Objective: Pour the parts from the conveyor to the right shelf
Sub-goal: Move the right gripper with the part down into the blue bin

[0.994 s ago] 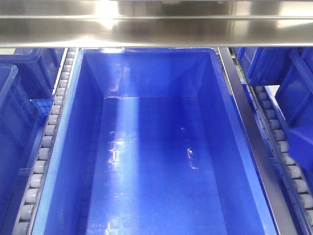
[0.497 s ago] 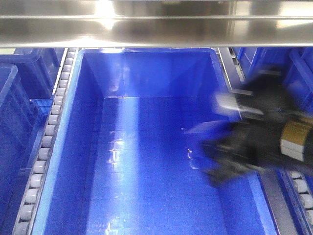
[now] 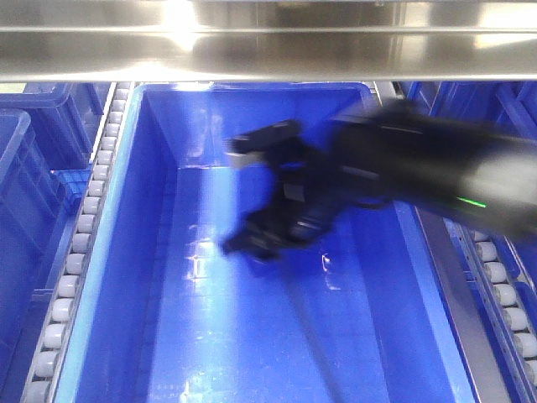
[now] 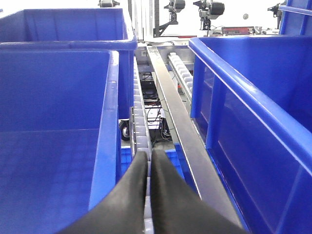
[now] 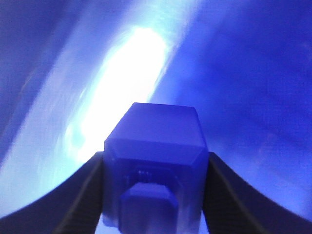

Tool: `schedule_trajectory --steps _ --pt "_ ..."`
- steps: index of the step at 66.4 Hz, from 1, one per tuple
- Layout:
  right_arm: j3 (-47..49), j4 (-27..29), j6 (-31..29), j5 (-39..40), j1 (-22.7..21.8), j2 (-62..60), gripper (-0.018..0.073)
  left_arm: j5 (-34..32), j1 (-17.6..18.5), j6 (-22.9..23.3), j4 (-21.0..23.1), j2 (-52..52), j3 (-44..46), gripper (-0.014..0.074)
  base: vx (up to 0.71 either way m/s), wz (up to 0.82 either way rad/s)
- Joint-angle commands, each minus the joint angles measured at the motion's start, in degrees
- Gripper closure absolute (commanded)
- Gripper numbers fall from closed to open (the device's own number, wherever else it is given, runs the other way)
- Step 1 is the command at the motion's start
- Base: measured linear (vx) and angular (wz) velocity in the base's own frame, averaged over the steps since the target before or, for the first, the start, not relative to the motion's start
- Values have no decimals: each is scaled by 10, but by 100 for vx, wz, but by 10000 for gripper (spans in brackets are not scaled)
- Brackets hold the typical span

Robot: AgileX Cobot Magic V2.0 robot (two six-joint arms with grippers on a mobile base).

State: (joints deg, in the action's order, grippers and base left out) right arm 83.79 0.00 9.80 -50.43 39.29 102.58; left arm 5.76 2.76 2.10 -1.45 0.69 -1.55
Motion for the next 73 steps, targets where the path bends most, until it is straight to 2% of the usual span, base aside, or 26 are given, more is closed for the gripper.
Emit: schedule_trajectory --steps 1,11,20,31,39,46,73 --pt "62 -15 28 -8 -1 22 494 -45 3 4 4 7 11 603 0 0" --pt "108 -38 44 -34 -1 71 405 -45 3 4 4 7 11 603 0 0" --pt "129 -44 54 -51 -1 95 264 -45 3 4 4 7 11 603 0 -1" --pt "129 -51 57 -37 -1 106 69 -45 3 4 4 7 11 603 0 0" --pt "129 -54 57 -21 -1 104 -17 -45 3 4 4 7 11 603 0 0" --pt "129 -67 56 -17 -1 100 -36 -45 3 4 4 7 11 603 0 0" --pt "127 -100 56 35 -1 23 -6 -45 3 4 4 7 11 603 0 0"
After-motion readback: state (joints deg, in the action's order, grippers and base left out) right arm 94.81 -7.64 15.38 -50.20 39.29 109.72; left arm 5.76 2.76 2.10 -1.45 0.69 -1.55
